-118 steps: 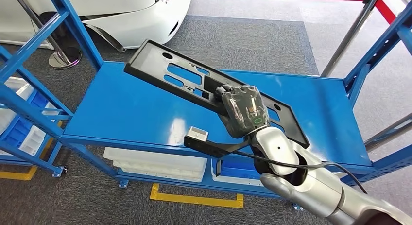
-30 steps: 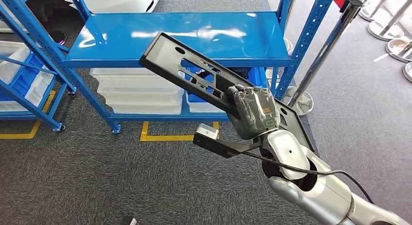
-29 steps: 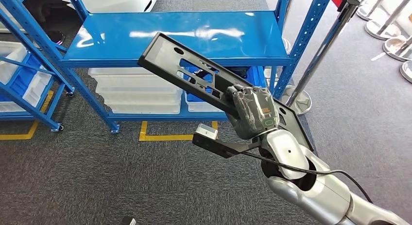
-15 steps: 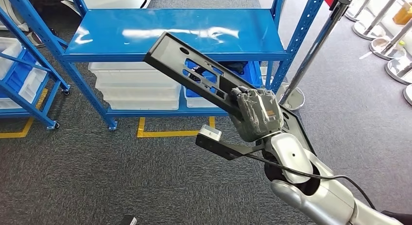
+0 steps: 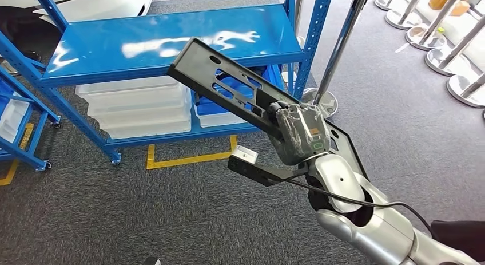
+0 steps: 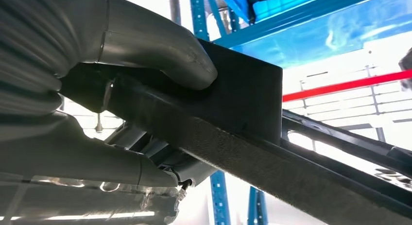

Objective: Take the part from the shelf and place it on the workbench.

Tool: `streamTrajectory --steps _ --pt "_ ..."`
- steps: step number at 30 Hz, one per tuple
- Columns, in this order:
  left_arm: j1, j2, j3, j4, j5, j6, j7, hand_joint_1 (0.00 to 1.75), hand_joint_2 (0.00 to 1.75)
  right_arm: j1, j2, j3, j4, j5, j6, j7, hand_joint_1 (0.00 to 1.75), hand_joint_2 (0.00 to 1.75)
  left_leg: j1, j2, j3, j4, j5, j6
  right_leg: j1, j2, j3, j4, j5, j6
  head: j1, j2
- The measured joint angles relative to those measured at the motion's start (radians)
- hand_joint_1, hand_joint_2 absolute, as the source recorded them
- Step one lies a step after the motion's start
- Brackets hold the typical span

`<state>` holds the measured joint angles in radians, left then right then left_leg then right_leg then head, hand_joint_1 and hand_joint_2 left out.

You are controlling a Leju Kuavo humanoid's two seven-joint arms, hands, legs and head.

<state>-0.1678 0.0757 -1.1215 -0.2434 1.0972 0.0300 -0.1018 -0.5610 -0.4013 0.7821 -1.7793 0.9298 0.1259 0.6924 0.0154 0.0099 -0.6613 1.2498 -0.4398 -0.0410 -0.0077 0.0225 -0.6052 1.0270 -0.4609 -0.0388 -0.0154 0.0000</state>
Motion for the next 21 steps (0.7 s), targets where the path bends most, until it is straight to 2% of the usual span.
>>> streamTrajectory --steps 2,3,5,8,10,12,13,14,15,16,18,20,21 --pt "-0.001 0.000 0.000 0.000 -0.002 0.000 0.001 0.00 1.75 0.000 0.000 0.000 -0.001 -0.001 0.000 0.002 1.75 1.75 0.004 -0.019 0.061 -0.121 0.053 0.003 0.001 0.014 -0.004 0.006 0.001 0.005 -0.008 0.000" --pt "-0.001 0.001 0.000 0.000 -0.002 0.000 0.002 0.00 1.75 0.000 -0.001 0.000 -0.001 -0.001 0.000 0.003 1.75 1.75 0.006 -0.029 0.080 -0.165 0.066 0.005 0.001 0.020 -0.009 0.009 0.003 0.010 -0.010 0.000" --pt "-0.001 0.001 0.000 0.000 -0.003 0.000 0.003 0.00 1.75 -0.001 -0.001 -0.001 -0.003 0.000 0.002 0.004 1.75 1.75 0.003 -0.041 0.087 -0.197 0.068 0.010 0.001 0.031 -0.020 0.012 0.011 0.024 -0.009 0.000" --pt "-0.001 0.000 0.000 0.000 -0.007 0.000 0.003 0.00 1.75 0.000 -0.003 -0.003 -0.004 0.003 0.012 0.004 1.75 1.75 0.002 -0.028 0.083 -0.206 0.077 0.024 -0.004 0.037 -0.028 0.011 0.017 0.041 -0.005 0.000" --pt "-0.002 0.000 0.000 -0.001 -0.012 0.000 0.001 0.00 1.75 0.000 -0.006 -0.008 -0.008 0.007 0.022 0.004 1.75 1.75 0.005 -0.017 0.081 -0.216 0.087 0.037 -0.006 0.017 -0.046 0.052 -0.016 0.050 0.004 0.000" --pt "-0.002 0.001 0.000 -0.001 -0.018 0.000 0.001 0.00 1.75 0.005 -0.008 -0.015 -0.014 0.011 0.032 0.004 1.75 1.75 0.003 -0.006 0.077 -0.218 0.092 0.045 -0.007 -0.006 -0.090 0.165 -0.083 0.057 0.018 0.000" --pt "-0.002 0.001 0.000 -0.001 -0.020 0.000 0.000 0.00 1.75 0.010 -0.008 -0.017 -0.017 0.013 0.036 0.004 1.75 1.75 0.002 0.000 0.075 -0.218 0.093 0.046 -0.008 -0.009 -0.114 0.225 -0.109 0.059 0.022 0.000" --pt "-0.001 0.001 0.000 -0.001 -0.021 -0.001 0.000 0.00 1.75 0.015 -0.009 -0.020 -0.018 0.014 0.038 0.004 1.75 1.75 0.001 0.005 0.074 -0.218 0.094 0.047 -0.009 -0.011 -0.127 0.265 -0.120 0.061 0.026 0.000" --pt "-0.001 0.001 0.000 -0.001 -0.022 -0.001 0.000 0.00 1.75 0.019 -0.010 -0.022 -0.020 0.015 0.040 0.004 1.75 1.75 0.000 0.011 0.073 -0.217 0.094 0.047 -0.009 -0.012 -0.124 0.267 -0.112 0.062 0.030 0.000" --pt "-0.002 0.001 0.000 -0.001 -0.022 -0.001 -0.001 0.00 1.75 0.022 -0.011 -0.025 -0.022 0.016 0.041 0.004 1.75 1.75 0.000 0.017 0.072 -0.216 0.094 0.046 -0.009 -0.015 -0.102 0.232 -0.088 0.061 0.034 0.000" --pt "-0.003 0.001 0.000 -0.001 -0.023 -0.003 -0.002 0.00 1.75 0.023 -0.012 -0.031 -0.029 0.018 0.041 0.004 1.75 1.75 -0.001 0.028 0.073 -0.215 0.093 0.044 -0.006 -0.036 -0.032 0.103 -0.032 0.055 0.042 0.000" --pt "-0.004 0.001 0.000 -0.001 -0.023 -0.006 -0.003 0.00 1.75 0.022 -0.012 -0.034 -0.034 0.019 0.041 0.004 1.75 1.75 -0.006 0.034 0.071 -0.213 0.093 0.038 0.000 -0.057 0.008 0.021 -0.013 0.046 0.047 0.000" --pt "-0.003 0.001 0.000 -0.001 -0.024 -0.008 -0.004 0.00 1.75 0.022 -0.012 -0.035 -0.036 0.019 0.040 0.004 1.75 1.75 -0.007 0.038 0.069 -0.212 0.094 0.034 0.004 -0.060 0.010 0.010 -0.017 0.042 0.047 0.000"
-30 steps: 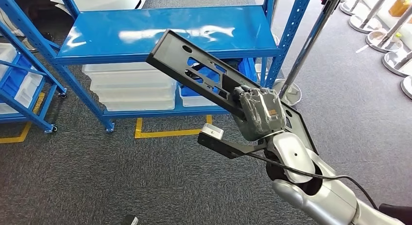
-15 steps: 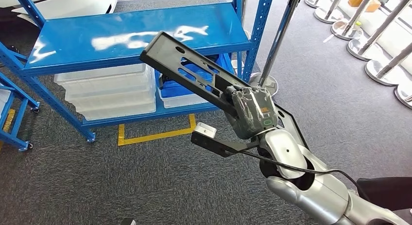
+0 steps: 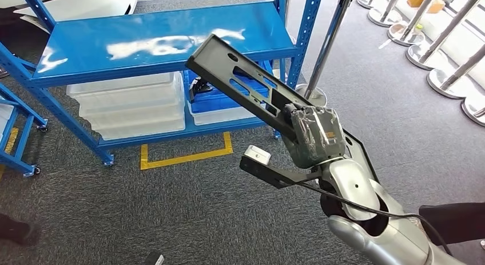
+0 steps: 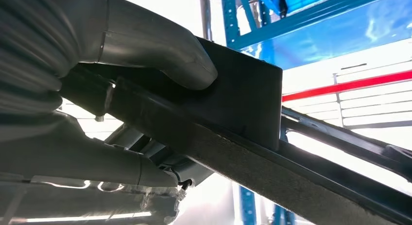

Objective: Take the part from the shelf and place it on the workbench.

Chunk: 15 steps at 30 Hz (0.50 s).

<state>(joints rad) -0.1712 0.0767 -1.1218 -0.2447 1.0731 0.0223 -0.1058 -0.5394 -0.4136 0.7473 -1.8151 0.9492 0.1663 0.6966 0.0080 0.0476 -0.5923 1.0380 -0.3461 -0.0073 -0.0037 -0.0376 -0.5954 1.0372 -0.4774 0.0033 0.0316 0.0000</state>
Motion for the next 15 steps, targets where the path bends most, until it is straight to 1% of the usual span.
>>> streamTrajectory --steps 2,3,4,5,6,7,8,9,10,11,12,13,14,15 --pt "0.000 0.000 0.000 0.000 -0.001 -0.005 0.000 0.00 1.75 0.001 -0.001 0.000 -0.002 0.000 -0.002 0.000 1.75 1.75 -0.002 0.009 -0.001 0.001 0.002 -0.010 0.004 0.010 -0.003 -0.008 0.001 -0.010 -0.004 0.000" --pt "0.000 0.000 0.000 0.000 -0.002 -0.007 0.000 0.00 1.75 0.002 -0.002 0.000 -0.003 0.000 -0.003 0.000 1.75 1.75 -0.001 0.011 -0.001 0.003 -0.001 -0.016 0.002 0.015 -0.003 -0.011 0.004 -0.017 -0.006 0.000" --pt "-0.001 0.001 0.000 0.000 -0.002 -0.009 0.000 0.00 1.75 0.002 -0.002 0.000 -0.004 0.000 -0.004 0.000 1.75 1.75 0.000 0.005 -0.004 0.012 -0.011 -0.022 0.000 0.020 -0.003 -0.015 0.008 -0.023 -0.008 0.000" --pt "-0.001 0.002 0.000 0.000 -0.002 -0.010 0.000 0.00 1.75 0.002 -0.003 0.000 -0.004 0.000 -0.006 0.000 1.75 1.75 0.001 -0.005 -0.012 0.038 -0.030 -0.027 -0.003 0.023 -0.002 -0.020 0.012 -0.029 -0.011 0.000" --pt "-0.001 0.002 0.000 0.000 -0.002 -0.010 0.000 0.00 1.75 0.001 -0.003 0.000 -0.005 0.000 -0.006 0.000 1.75 1.75 0.003 -0.018 -0.030 0.085 -0.062 -0.031 -0.005 0.027 -0.001 -0.023 0.015 -0.034 -0.017 0.000" --pt "0.000 0.002 0.000 0.000 -0.002 -0.011 0.000 0.00 1.75 0.000 -0.003 0.000 -0.006 0.000 -0.006 0.000 1.75 1.75 0.004 -0.028 -0.055 0.147 -0.096 -0.033 -0.004 0.033 -0.002 -0.023 0.016 -0.037 -0.024 0.000" --pt "0.002 0.002 0.000 0.000 -0.001 -0.011 0.000 0.00 1.75 0.000 -0.003 0.000 -0.006 0.000 -0.006 0.000 1.75 1.75 0.004 -0.033 -0.082 0.212 -0.126 -0.034 -0.004 0.039 -0.003 -0.022 0.016 -0.039 -0.030 0.000" --pt "0.003 0.002 0.000 0.000 -0.001 -0.011 0.000 0.00 1.75 0.000 -0.003 0.001 -0.006 0.000 -0.006 0.000 1.75 1.75 0.005 -0.036 -0.103 0.262 -0.144 -0.035 -0.003 0.045 -0.004 -0.021 0.017 -0.040 -0.035 0.000" --pt "0.003 0.002 0.000 0.000 -0.001 -0.011 0.000 0.00 1.75 0.000 -0.003 0.001 -0.006 -0.001 -0.006 0.001 1.75 1.75 0.005 -0.037 -0.114 0.289 -0.150 -0.036 -0.003 0.050 -0.005 -0.019 0.017 -0.040 -0.037 0.000" --pt "0.004 0.003 0.000 0.000 -0.001 -0.011 0.000 0.00 1.75 0.001 -0.003 0.001 -0.006 -0.001 -0.006 0.001 1.75 1.75 0.006 -0.037 -0.111 0.285 -0.138 -0.036 -0.004 0.055 -0.006 -0.018 0.017 -0.040 -0.039 0.000" --pt "0.003 0.003 0.000 0.000 -0.001 -0.011 0.000 0.00 1.75 0.001 -0.003 0.001 -0.006 -0.001 -0.006 0.001 1.75 1.75 0.008 -0.038 -0.094 0.252 -0.114 -0.036 -0.004 0.061 -0.007 -0.015 0.017 -0.039 -0.041 0.000" --pt "0.003 0.004 0.000 0.000 -0.001 -0.011 0.000 0.00 1.75 0.000 -0.003 0.001 -0.006 -0.001 -0.006 0.000 1.75 1.75 0.010 -0.042 -0.067 0.197 -0.082 -0.036 -0.005 0.068 -0.007 -0.012 0.016 -0.038 -0.045 0.000" --pt "0.003 0.004 0.000 0.000 -0.001 -0.011 0.000 0.00 1.75 0.000 -0.003 0.001 -0.006 -0.001 -0.006 0.000 1.75 1.75 0.013 -0.053 -0.037 0.133 -0.051 -0.034 -0.004 0.075 -0.008 -0.009 0.015 -0.036 -0.049 0.000" --pt "0.003 0.005 0.000 0.000 -0.001 -0.011 0.000 0.00 1.75 0.000 -0.003 0.001 -0.006 -0.001 -0.006 0.000 1.75 1.75 0.015 -0.065 -0.012 0.075 -0.031 -0.033 -0.003 0.083 -0.012 -0.003 0.014 -0.032 -0.053 0.000"
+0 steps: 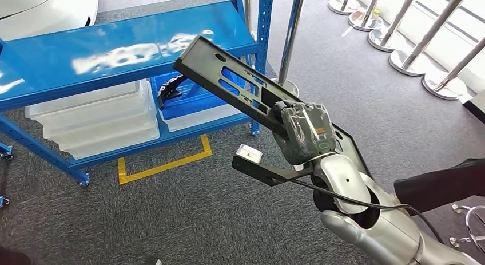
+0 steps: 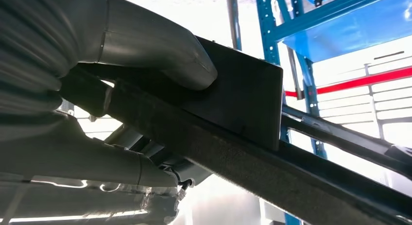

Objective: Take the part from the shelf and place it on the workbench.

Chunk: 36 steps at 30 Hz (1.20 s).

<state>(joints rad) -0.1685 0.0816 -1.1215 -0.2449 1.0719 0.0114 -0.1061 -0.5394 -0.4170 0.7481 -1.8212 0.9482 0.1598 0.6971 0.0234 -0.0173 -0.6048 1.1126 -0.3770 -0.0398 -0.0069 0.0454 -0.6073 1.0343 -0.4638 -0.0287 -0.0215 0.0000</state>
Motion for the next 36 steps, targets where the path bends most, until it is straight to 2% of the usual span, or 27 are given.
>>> streamTrajectory --steps 2,4,6,7,9,10,11,12,14,15,16,17,19,21,22,25,26,27,28,29,31,33,35,36 --pt "0.000 0.000 0.000 0.000 0.000 0.000 0.000 0.00 1.75 -0.001 0.000 0.000 0.000 0.000 0.000 0.000 1.75 1.75 0.000 -0.015 0.018 -0.054 0.011 0.006 0.000 0.013 -0.010 0.006 0.002 0.012 -0.001 0.000" --pt "0.000 0.000 0.000 0.000 0.000 -0.001 0.000 0.00 1.75 -0.001 -0.001 0.000 0.000 0.000 0.000 0.000 1.75 1.75 -0.003 -0.007 0.016 -0.061 0.016 0.017 -0.004 0.020 -0.017 0.006 0.007 0.025 0.002 0.000" --pt "-0.002 0.000 0.000 -0.001 -0.001 -0.002 -0.001 0.00 1.75 -0.002 -0.002 0.000 0.000 0.000 0.001 0.000 1.75 1.75 -0.002 0.005 0.016 -0.070 0.025 0.031 -0.007 0.003 -0.029 0.029 -0.012 0.037 0.007 0.000" --pt "-0.003 0.000 0.000 -0.001 -0.002 -0.003 -0.002 0.00 1.75 -0.003 -0.002 0.000 -0.001 0.000 0.001 0.000 1.75 1.75 -0.001 0.011 0.015 -0.075 0.028 0.037 -0.007 -0.011 -0.045 0.066 -0.037 0.041 0.012 0.000" --pt "-0.001 0.001 0.000 -0.001 -0.003 -0.004 -0.003 0.00 1.75 -0.001 -0.003 -0.001 -0.001 0.000 0.002 -0.001 1.75 1.75 -0.003 0.021 0.014 -0.076 0.031 0.042 -0.009 -0.030 -0.096 0.186 -0.096 0.047 0.026 0.000" --pt "0.001 0.001 0.000 -0.001 -0.004 -0.005 -0.003 0.00 1.75 0.000 -0.003 -0.001 -0.001 0.000 0.002 0.000 1.75 1.75 -0.003 0.027 0.013 -0.076 0.031 0.042 -0.010 -0.033 -0.119 0.239 -0.113 0.049 0.031 0.000" --pt "0.001 0.001 0.000 -0.001 -0.004 -0.007 -0.003 0.00 1.75 0.002 -0.003 -0.001 -0.001 0.000 0.002 0.000 1.75 1.75 -0.004 0.033 0.013 -0.076 0.031 0.042 -0.011 -0.035 -0.128 0.262 -0.114 0.050 0.035 0.000" --pt "0.001 0.001 0.000 -0.001 -0.004 -0.008 -0.003 0.00 1.75 0.003 -0.003 -0.001 -0.001 0.000 0.002 0.000 1.75 1.75 -0.004 0.039 0.013 -0.075 0.030 0.042 -0.011 -0.037 -0.119 0.247 -0.096 0.050 0.039 0.000" --pt "0.000 0.001 0.000 -0.001 -0.004 -0.010 -0.003 0.00 1.75 0.003 -0.003 -0.002 -0.002 0.000 0.002 0.000 1.75 1.75 -0.004 0.049 0.015 -0.075 0.028 0.039 -0.009 -0.055 -0.060 0.130 -0.036 0.046 0.048 0.000" --pt "0.000 0.001 0.000 -0.001 -0.004 -0.011 -0.003 0.00 1.75 0.002 -0.003 -0.003 -0.002 0.000 0.002 0.000 1.75 1.75 -0.007 0.053 0.016 -0.074 0.027 0.035 -0.005 -0.068 -0.031 0.067 -0.014 0.042 0.052 0.000" --pt "0.000 0.001 0.000 -0.001 -0.004 -0.013 -0.004 0.00 1.75 0.001 -0.003 -0.004 -0.004 -0.001 0.002 0.000 1.75 1.75 -0.009 0.057 0.015 -0.073 0.027 0.031 -0.001 -0.078 -0.011 0.023 -0.003 0.037 0.054 0.000" --pt "0.000 0.001 0.000 -0.001 -0.005 -0.014 -0.004 0.00 1.75 0.000 -0.003 -0.004 -0.004 -0.002 0.002 0.000 1.75 1.75 -0.011 0.061 0.015 -0.073 0.026 0.025 0.003 -0.083 -0.004 0.002 -0.003 0.032 0.054 0.000" --pt "0.000 0.001 0.000 -0.001 -0.007 -0.016 -0.004 0.00 1.75 0.000 -0.003 -0.006 -0.005 -0.003 0.001 0.000 1.75 1.75 -0.012 0.071 0.015 -0.074 0.026 0.014 0.005 -0.073 -0.006 -0.003 -0.002 0.020 0.051 0.000" --pt "-0.001 0.002 0.000 -0.001 -0.008 -0.016 -0.004 0.00 1.75 0.000 -0.003 -0.009 -0.006 -0.005 0.001 0.000 1.75 1.75 -0.010 0.061 0.011 -0.054 0.008 0.003 0.002 -0.063 -0.004 -0.012 0.004 0.007 0.046 0.000" --pt "-0.001 0.002 0.000 -0.001 -0.009 -0.016 -0.004 0.00 1.75 -0.001 -0.003 -0.011 -0.007 -0.005 0.001 0.000 1.75 1.75 -0.008 0.051 -0.002 -0.020 -0.015 -0.001 -0.001 -0.058 -0.002 -0.016 0.007 0.001 0.041 0.000" --pt "0.003 0.003 0.000 -0.001 -0.009 -0.016 -0.004 0.00 1.75 0.000 -0.003 -0.013 -0.008 -0.007 0.001 0.000 1.75 1.75 -0.007 0.030 -0.077 0.154 -0.103 -0.005 0.001 -0.040 -0.002 -0.016 0.009 -0.008 0.022 0.000" --pt "0.004 0.003 0.000 -0.001 -0.009 -0.016 -0.004 0.00 1.75 0.000 -0.003 -0.013 -0.008 -0.007 0.001 0.000 1.75 1.75 -0.007 0.028 -0.093 0.190 -0.110 -0.006 0.001 -0.032 -0.002 -0.015 0.009 -0.008 0.018 0.000" --pt "0.005 0.004 0.000 -0.001 -0.009 -0.016 -0.004 0.00 1.75 0.001 -0.003 -0.013 -0.008 -0.007 0.001 0.000 1.75 1.75 -0.006 0.028 -0.094 0.193 -0.099 -0.006 0.001 -0.024 -0.003 -0.013 0.009 -0.008 0.015 0.000" --pt "0.005 0.004 0.000 -0.001 -0.009 -0.016 -0.004 0.00 1.75 0.001 -0.003 -0.013 -0.008 -0.008 0.001 0.000 1.75 1.75 -0.005 0.026 -0.078 0.158 -0.070 -0.005 0.001 -0.016 -0.002 -0.011 0.008 -0.008 0.012 0.000" --pt "0.005 0.005 0.000 -0.001 -0.009 -0.016 -0.004 0.00 1.75 0.001 -0.003 -0.013 -0.008 -0.008 0.001 0.000 1.75 1.75 -0.004 0.019 -0.051 0.098 -0.034 -0.003 0.000 -0.008 -0.003 -0.008 0.008 -0.007 0.008 0.000" --pt "0.005 0.005 0.000 -0.001 -0.010 -0.016 -0.004 0.00 1.75 0.001 -0.003 -0.014 -0.008 -0.009 0.001 0.000 1.75 1.75 0.000 -0.005 -0.003 -0.015 0.013 0.002 0.003 0.008 -0.008 0.000 0.005 0.000 0.001 0.000" --pt "0.005 0.005 0.000 -0.001 -0.011 -0.016 -0.004 0.00 1.75 0.002 -0.003 -0.015 -0.008 -0.010 0.000 0.000 1.75 1.75 -0.002 -0.017 0.009 -0.055 0.019 0.008 0.003 0.020 -0.015 0.004 0.007 0.011 0.002 0.000" --pt "0.003 0.005 0.000 -0.002 -0.014 -0.017 -0.003 0.00 1.75 0.005 -0.004 -0.017 -0.008 -0.010 -0.002 0.000 1.75 1.75 -0.002 -0.007 0.010 -0.063 0.023 0.019 -0.002 0.026 -0.020 0.004 0.008 0.023 0.006 0.000" --pt "0.001 0.005 0.000 -0.002 -0.016 -0.017 -0.003 0.00 1.75 0.007 -0.006 -0.018 -0.008 -0.009 -0.003 0.000 1.75 1.75 -0.001 -0.001 0.011 -0.068 0.026 0.026 -0.003 0.019 -0.024 0.013 0.002 0.029 0.007 0.000"
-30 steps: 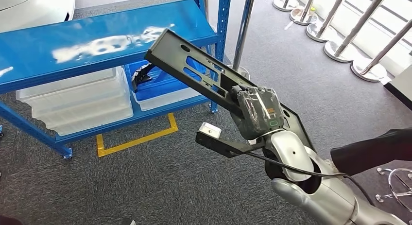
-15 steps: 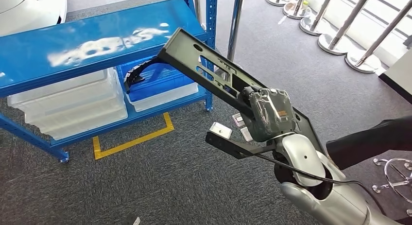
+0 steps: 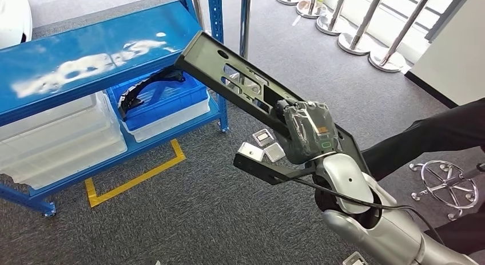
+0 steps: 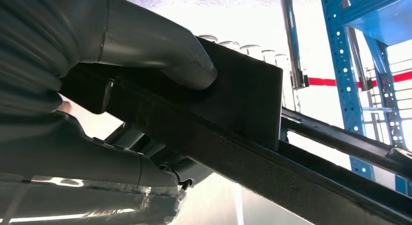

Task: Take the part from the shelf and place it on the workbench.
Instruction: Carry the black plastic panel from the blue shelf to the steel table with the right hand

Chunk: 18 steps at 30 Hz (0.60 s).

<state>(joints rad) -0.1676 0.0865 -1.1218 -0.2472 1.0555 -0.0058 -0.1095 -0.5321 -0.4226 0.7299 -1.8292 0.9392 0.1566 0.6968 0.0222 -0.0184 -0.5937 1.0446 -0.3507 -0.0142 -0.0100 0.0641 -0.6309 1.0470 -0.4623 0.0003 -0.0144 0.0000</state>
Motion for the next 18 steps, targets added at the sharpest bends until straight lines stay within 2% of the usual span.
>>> streamTrajectory --steps 2,4,5,6,7,9,11,13,15,16,18 --pt "-0.004 0.000 0.000 -0.001 -0.006 -0.002 0.002 0.00 1.75 0.005 -0.002 -0.005 0.000 0.003 -0.002 0.000 1.75 1.75 0.002 0.012 0.002 -0.009 0.006 0.011 -0.002 -0.029 -0.030 0.068 -0.043 0.009 0.011 0.000" --pt "-0.005 0.000 0.000 -0.001 -0.011 -0.004 0.006 0.00 1.75 0.012 -0.003 -0.010 0.000 0.005 0.000 0.000 1.75 1.75 0.000 0.023 0.001 -0.010 0.007 0.014 -0.004 -0.050 -0.088 0.194 -0.101 0.016 0.024 0.000" --pt "-0.005 0.000 0.000 -0.001 -0.013 -0.006 0.008 0.00 1.75 0.018 -0.003 -0.012 0.000 0.005 0.002 0.000 1.75 1.75 0.000 0.029 0.001 -0.010 0.007 0.015 -0.005 -0.053 -0.109 0.240 -0.115 0.019 0.028 0.000" --pt "-0.005 0.000 0.000 -0.001 -0.014 -0.007 0.009 0.00 1.75 0.023 -0.003 -0.014 0.000 0.004 0.005 0.000 1.75 1.75 -0.001 0.036 0.001 -0.010 0.007 0.014 -0.005 -0.055 -0.114 0.253 -0.110 0.020 0.032 0.000" --pt "-0.006 0.000 0.000 -0.001 -0.016 -0.008 0.009 0.00 1.75 0.027 -0.003 -0.016 -0.001 0.004 0.008 0.000 1.75 1.75 -0.001 0.041 0.002 -0.010 0.006 0.014 -0.006 -0.057 -0.100 0.227 -0.088 0.019 0.035 0.000" --pt "-0.007 0.000 0.000 -0.001 -0.018 -0.014 0.006 0.00 1.75 0.029 -0.003 -0.023 -0.004 0.006 0.012 0.000 1.75 1.75 -0.002 0.052 0.005 -0.010 0.003 0.010 -0.004 -0.076 -0.033 0.095 -0.026 0.014 0.044 0.000" --pt "-0.008 0.000 0.000 -0.001 -0.019 -0.020 0.003 0.00 1.75 0.028 -0.003 -0.029 -0.007 0.010 0.014 0.000 1.75 1.75 -0.006 0.060 0.006 -0.008 0.000 0.001 0.004 -0.095 0.012 -0.002 0.002 0.003 0.050 0.000" --pt "-0.008 0.000 0.000 -0.001 -0.017 -0.024 0.002 0.00 1.75 0.028 -0.002 -0.030 -0.008 0.012 0.014 0.000 1.75 1.75 -0.010 0.069 0.007 -0.009 0.000 -0.009 0.011 -0.091 0.015 -0.017 0.001 -0.008 0.047 0.000" --pt "-0.010 0.001 0.000 -0.001 -0.012 -0.025 0.003 0.00 1.75 0.024 -0.001 -0.029 -0.008 0.009 0.012 0.000 1.75 1.75 -0.008 0.068 0.008 -0.001 -0.010 -0.021 0.007 -0.081 0.015 -0.022 0.005 -0.020 0.043 0.000" --pt "-0.010 0.001 0.000 -0.001 -0.009 -0.025 0.004 0.00 1.75 0.019 0.000 -0.028 -0.008 0.007 0.010 0.000 1.75 1.75 -0.007 0.060 0.001 0.021 -0.027 -0.026 0.005 -0.077 0.017 -0.026 0.008 -0.027 0.039 0.000" --pt "-0.010 0.001 0.000 -0.001 -0.007 -0.025 0.004 0.00 1.75 0.009 0.005 -0.024 -0.008 0.002 0.006 0.000 1.75 1.75 -0.005 0.037 -0.042 0.125 -0.086 -0.033 0.004 -0.068 0.018 -0.029 0.010 -0.037 0.027 0.000"
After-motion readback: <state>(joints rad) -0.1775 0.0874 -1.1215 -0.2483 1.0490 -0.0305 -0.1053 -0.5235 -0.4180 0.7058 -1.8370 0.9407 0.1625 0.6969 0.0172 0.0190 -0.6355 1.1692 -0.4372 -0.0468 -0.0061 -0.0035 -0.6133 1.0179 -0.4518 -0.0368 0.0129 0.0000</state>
